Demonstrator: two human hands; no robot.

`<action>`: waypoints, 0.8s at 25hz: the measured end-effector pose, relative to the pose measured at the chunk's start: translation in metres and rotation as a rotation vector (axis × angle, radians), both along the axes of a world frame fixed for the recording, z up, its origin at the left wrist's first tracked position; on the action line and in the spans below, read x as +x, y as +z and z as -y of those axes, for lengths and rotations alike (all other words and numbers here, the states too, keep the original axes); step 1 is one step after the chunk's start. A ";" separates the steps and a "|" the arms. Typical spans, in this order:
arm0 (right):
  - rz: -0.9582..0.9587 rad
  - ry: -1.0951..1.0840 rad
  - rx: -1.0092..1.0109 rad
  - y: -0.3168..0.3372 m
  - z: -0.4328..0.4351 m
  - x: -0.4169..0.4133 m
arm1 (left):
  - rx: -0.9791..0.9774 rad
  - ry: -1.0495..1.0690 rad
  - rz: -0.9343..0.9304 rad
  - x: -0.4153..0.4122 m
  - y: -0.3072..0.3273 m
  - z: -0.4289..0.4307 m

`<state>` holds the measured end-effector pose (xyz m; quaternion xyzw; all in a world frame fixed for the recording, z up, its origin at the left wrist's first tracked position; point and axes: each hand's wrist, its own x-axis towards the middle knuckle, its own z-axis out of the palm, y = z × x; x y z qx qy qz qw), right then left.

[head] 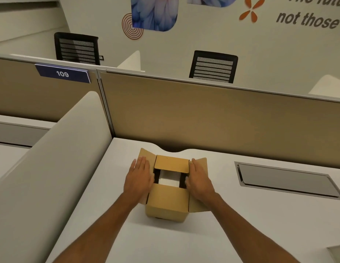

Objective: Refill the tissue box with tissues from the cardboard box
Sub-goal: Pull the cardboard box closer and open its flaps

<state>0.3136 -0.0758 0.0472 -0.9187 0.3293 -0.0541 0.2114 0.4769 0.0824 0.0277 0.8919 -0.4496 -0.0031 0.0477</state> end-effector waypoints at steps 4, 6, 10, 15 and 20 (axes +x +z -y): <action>-0.124 0.116 -0.076 -0.016 0.011 0.023 | -0.047 0.053 -0.110 -0.012 -0.014 0.022; -0.161 0.143 -0.104 -0.024 0.018 0.029 | -0.029 0.087 -0.113 -0.019 -0.021 0.026; -0.199 0.159 -0.146 -0.036 0.024 0.029 | -0.068 0.134 -0.097 -0.024 -0.029 0.027; 0.112 -0.044 0.005 -0.030 0.024 0.033 | -0.258 0.135 -0.134 -0.033 -0.013 0.012; 0.300 -0.367 0.140 -0.007 0.035 0.054 | -0.458 0.050 -0.218 -0.058 -0.011 -0.037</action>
